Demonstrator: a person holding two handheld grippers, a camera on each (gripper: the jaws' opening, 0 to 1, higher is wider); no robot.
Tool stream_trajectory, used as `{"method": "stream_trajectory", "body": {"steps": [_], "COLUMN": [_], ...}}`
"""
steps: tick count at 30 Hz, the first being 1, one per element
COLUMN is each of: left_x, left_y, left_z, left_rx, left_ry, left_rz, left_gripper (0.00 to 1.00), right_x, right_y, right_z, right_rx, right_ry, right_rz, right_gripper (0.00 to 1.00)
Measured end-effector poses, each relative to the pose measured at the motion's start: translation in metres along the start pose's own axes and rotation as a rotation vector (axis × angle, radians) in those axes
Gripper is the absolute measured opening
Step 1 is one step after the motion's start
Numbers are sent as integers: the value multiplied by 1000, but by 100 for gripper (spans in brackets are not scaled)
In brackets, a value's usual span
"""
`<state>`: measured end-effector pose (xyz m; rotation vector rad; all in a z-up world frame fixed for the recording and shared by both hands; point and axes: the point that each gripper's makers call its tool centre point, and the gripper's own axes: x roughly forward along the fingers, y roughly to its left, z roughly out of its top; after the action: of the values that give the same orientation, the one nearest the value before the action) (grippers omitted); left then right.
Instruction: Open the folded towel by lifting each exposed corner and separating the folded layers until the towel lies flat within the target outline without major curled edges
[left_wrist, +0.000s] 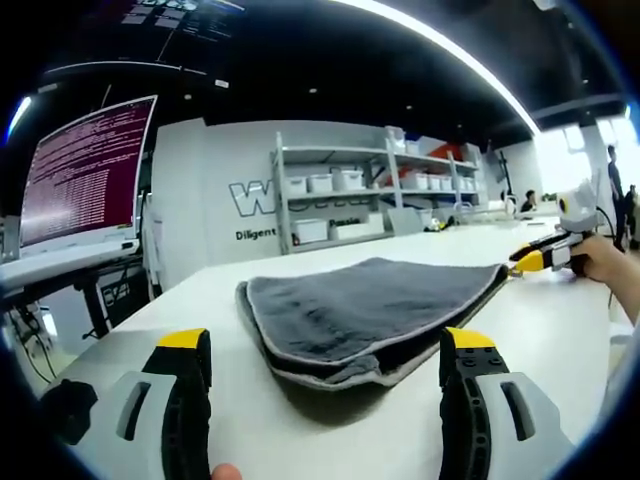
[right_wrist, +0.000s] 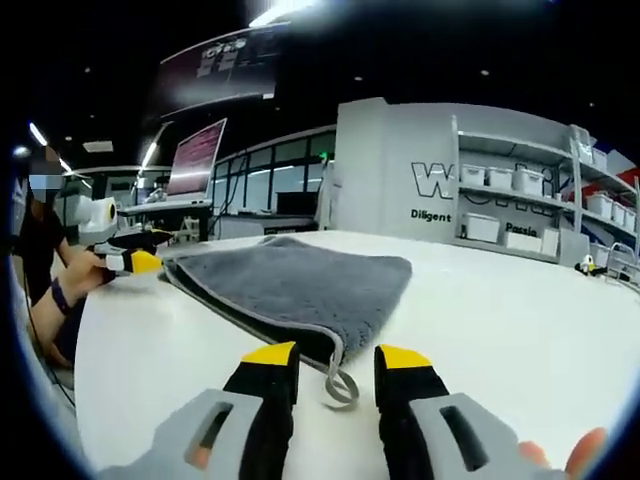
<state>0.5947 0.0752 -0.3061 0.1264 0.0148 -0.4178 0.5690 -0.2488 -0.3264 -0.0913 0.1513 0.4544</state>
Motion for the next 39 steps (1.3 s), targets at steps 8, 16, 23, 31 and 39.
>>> {"method": "stream_trajectory", "body": {"steps": [8, 16, 23, 31, 39], "left_x": [0, 0, 0, 0, -1], "left_y": [0, -1, -1, -1, 0], "left_z": [0, -1, -1, -2, -2], "left_rx": [1, 5, 2, 2, 1], "left_ry": [2, 7, 12, 15, 14], "left_rz": [0, 0, -1, -3, -3], "left_gripper": [93, 94, 94, 94, 94], "right_x": [1, 6, 6, 2, 6], "right_y": [9, 10, 17, 14, 17], "right_z": [16, 27, 38, 42, 42], "right_rx": [11, 32, 32, 141, 139], "right_ry": [-81, -130, -194, -237, -240], "right_rz": [41, 40, 78, 112, 125], "right_gripper": [45, 77, 70, 63, 71]}}
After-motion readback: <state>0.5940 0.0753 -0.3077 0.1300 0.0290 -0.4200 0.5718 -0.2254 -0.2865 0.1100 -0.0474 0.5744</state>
